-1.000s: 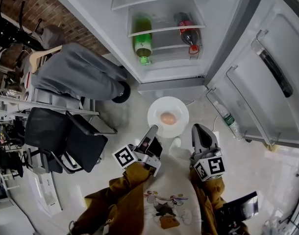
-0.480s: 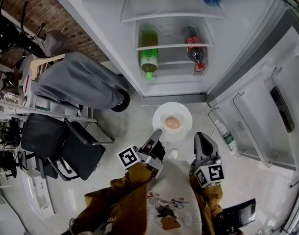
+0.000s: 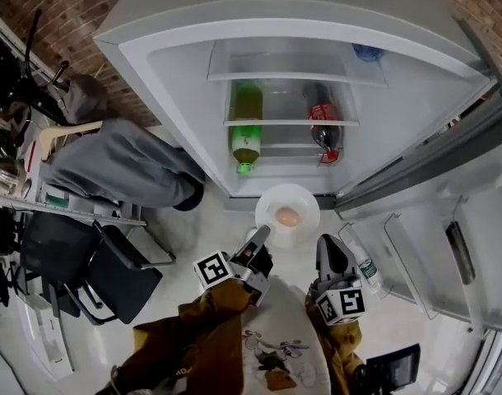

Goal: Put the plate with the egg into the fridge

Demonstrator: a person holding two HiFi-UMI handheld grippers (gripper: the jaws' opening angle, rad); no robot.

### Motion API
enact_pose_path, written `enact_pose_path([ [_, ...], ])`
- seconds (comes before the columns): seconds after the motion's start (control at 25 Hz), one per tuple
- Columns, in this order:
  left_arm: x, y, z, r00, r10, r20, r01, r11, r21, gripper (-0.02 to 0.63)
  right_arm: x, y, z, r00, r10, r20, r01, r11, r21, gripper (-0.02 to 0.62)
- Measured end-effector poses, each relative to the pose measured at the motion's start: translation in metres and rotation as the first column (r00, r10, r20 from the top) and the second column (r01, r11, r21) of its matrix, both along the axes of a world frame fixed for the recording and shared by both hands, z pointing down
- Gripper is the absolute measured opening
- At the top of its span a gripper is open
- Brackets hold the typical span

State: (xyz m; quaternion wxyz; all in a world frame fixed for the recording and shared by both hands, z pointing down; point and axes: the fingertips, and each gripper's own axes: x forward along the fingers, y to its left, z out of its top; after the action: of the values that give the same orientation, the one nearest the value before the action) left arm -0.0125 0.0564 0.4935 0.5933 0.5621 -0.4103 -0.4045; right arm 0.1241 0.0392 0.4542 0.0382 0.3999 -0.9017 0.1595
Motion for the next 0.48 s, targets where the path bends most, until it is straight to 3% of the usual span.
enact_pose_path([
  [0.32, -0.012, -0.052, -0.003, 0.997, 0.083, -0.003, -0.083, 0.996, 0.018, 0.018, -0.021, -0.046, 0.0, 0.996, 0.093, -0.01, -0.093, 0.995, -0.021, 0.006],
  [0.48, -0.009, -0.073, 0.0, 0.972, 0.206, 0.112, -0.209, 0.978, 0.017, 0.018, -0.022, -0.069, -0.001, 0.982, 0.187, -0.021, -0.188, 0.982, -0.011, 0.006],
])
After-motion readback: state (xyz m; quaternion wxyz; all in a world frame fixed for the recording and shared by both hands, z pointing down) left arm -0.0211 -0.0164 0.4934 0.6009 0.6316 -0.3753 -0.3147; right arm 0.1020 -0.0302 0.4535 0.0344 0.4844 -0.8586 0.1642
